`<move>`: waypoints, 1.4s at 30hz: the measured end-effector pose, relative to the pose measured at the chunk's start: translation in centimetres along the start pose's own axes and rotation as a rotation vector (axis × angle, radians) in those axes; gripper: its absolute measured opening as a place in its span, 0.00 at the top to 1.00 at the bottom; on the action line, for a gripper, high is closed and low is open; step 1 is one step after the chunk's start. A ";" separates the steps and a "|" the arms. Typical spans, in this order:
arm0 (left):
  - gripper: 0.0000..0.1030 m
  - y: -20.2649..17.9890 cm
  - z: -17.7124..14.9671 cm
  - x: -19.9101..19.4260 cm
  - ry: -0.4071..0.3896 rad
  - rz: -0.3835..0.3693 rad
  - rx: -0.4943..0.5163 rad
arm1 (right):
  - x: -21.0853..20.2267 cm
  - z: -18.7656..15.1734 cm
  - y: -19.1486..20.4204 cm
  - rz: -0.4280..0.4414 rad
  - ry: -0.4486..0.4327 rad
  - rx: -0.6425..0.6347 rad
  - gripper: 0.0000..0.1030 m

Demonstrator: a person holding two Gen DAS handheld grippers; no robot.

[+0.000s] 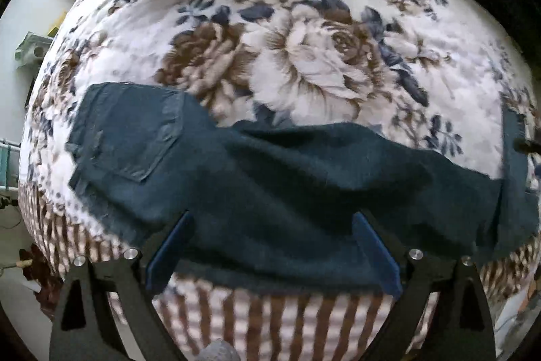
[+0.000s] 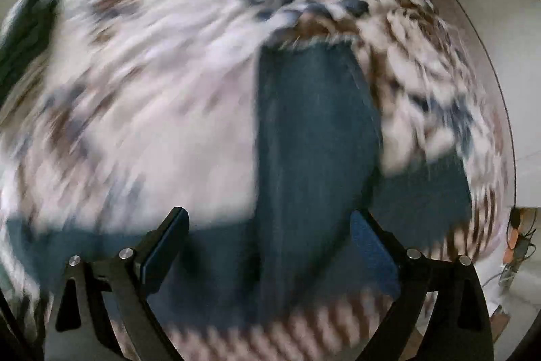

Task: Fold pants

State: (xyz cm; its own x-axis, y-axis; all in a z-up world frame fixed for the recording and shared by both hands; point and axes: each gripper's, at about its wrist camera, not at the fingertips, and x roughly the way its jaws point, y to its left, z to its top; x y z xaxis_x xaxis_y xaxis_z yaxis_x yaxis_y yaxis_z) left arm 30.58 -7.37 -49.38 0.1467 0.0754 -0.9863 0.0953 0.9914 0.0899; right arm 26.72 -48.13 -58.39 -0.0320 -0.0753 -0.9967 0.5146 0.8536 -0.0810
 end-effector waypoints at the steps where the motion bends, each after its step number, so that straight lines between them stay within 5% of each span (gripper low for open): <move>1: 0.07 -0.5 0.3 0.9 0.017 -0.003 -0.002 | 2.3 1.9 0.8 -0.034 0.021 -0.016 0.07; 2: 0.07 -1.7 0.1 1.5 0.028 -0.012 -0.005 | 4.5 3.2 1.4 -0.043 0.052 -0.035 0.10; 4: 0.07 -2.8 -0.2 1.5 0.030 -0.027 -0.010 | 7.7 4.2 1.8 -0.063 0.120 -0.068 0.44; 5: 0.07 -3.2 -0.4 1.2 0.030 -0.033 -0.009 | 7.5 4.2 1.3 -0.053 0.092 -0.061 0.57; 6: 0.07 -3.8 -0.7 0.9 0.035 -0.046 -0.014 | 6.1 3.7 0.2 -0.028 0.027 -0.031 0.89; 7: 0.07 -4.4 -1.0 0.7 0.042 -0.053 -0.021 | 5.0 3.1 -0.9 -0.004 -0.001 0.002 0.93; 10: 0.07 -6.0 -2.0 0.2 0.074 -0.102 -0.036 | 0.3 -0.6 -6.9 0.054 -0.106 0.172 0.94; 13: 0.07 -7.7 -2.8 0.0 0.084 -0.114 -0.018 | -1.3 -4.9 -13.1 0.103 -0.120 0.353 0.94; 18: 0.07 -10.5 -3.7 0.4 0.118 -0.100 0.032 | 3.2 -10.5 -20.6 0.290 -0.061 0.629 0.94; 23: 0.07 -12.0 -3.5 0.3 0.095 -0.086 0.076 | 5.2 -10.2 -24.2 0.405 -0.159 0.646 0.95; 26: 0.07 -12.1 -3.5 0.0 0.076 -0.060 0.079 | 4.9 -10.9 -24.6 0.328 -0.172 0.618 0.95; 30: 0.07 -10.4 -3.7 -0.6 0.061 -0.062 0.049 | 7.8 -11.2 -25.8 0.403 0.023 0.628 0.80; 33: 0.07 -7.1 -3.7 -1.4 0.061 -0.081 -0.009 | 5.2 -11.3 -24.8 0.411 -0.016 0.602 0.48; 36: 0.07 -2.4 -3.7 -2.2 0.057 -0.076 -0.091 | 1.7 -12.1 -21.5 0.439 -0.030 0.607 0.44; 42: 0.07 12.4 -2.7 -2.5 0.048 -0.107 -0.333 | 0.2 -14.7 -9.2 0.620 0.134 0.541 0.44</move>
State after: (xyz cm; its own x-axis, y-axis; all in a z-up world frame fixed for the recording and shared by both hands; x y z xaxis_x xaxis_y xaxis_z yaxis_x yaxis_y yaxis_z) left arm 28.76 5.05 -46.20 0.1059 -0.0335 -0.9938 -0.2203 0.9738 -0.0563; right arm 9.39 -48.49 -58.03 0.3084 0.4182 -0.8544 0.8119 0.3523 0.4655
